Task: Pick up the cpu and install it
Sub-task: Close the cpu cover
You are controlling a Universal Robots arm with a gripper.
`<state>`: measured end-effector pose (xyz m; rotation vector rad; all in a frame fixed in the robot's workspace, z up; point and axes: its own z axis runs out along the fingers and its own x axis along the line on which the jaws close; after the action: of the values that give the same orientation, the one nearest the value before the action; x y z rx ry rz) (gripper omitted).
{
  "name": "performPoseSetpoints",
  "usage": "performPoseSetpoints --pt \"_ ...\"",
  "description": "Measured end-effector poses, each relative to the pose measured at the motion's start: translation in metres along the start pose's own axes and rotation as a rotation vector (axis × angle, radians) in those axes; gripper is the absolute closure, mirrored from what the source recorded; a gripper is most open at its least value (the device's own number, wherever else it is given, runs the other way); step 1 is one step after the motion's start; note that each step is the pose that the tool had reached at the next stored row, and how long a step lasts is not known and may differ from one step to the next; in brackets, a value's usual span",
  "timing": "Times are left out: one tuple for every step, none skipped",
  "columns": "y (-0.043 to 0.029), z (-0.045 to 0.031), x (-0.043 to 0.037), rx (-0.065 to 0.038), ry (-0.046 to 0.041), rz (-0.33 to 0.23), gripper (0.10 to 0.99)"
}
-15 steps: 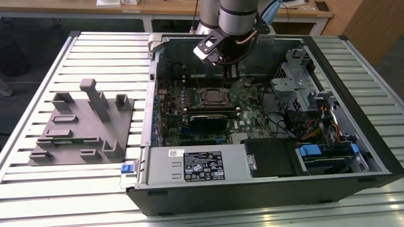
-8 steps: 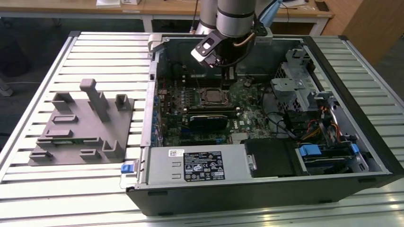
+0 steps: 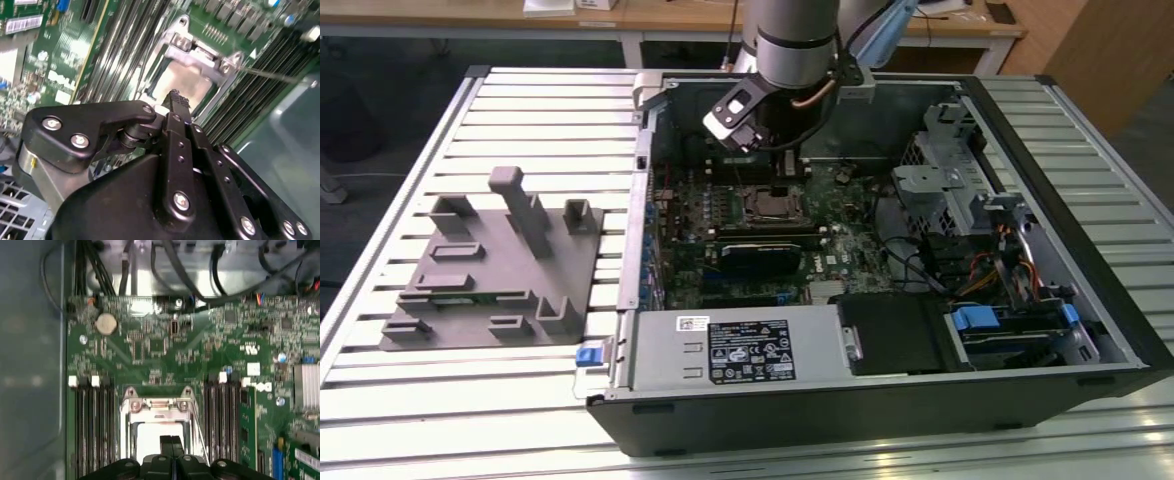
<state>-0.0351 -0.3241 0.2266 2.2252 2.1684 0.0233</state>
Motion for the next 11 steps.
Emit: performPoseSetpoints --pt "-0.002 0.0004 -0.0001 0.0 0.0 0.0 0.98" --pt "-0.004 0.0009 -0.0001 0.0 0.0 0.0 0.98" --pt "-0.0062 0.0015 -0.0001 0.0 0.0 0.0 0.98" --pt "-0.0086 0.0022 -0.0001 0.0 0.0001 0.0 0.98" --pt "-0.0111 0.003 -0.0002 0.0 0.0002 0.0 0.98" --pt "-0.0137 0.004 -0.0002 0.0 0.0001 0.0 0.98" --pt "-0.0161 0.0052 -0.0003 0.0 0.0 0.0 0.98" --pt "-0.0181 0.0067 -0.0003 0.0 0.0001 0.0 0.98" --pt "-0.02 0.0084 -0.0004 0.0 0.0 0.0 0.98" --pt "-0.0213 0.0103 -0.0004 0.0 0.0001 0.0 0.98" --pt "-0.022 0.012 -0.0003 0.0 0.0001 0.0 0.98"
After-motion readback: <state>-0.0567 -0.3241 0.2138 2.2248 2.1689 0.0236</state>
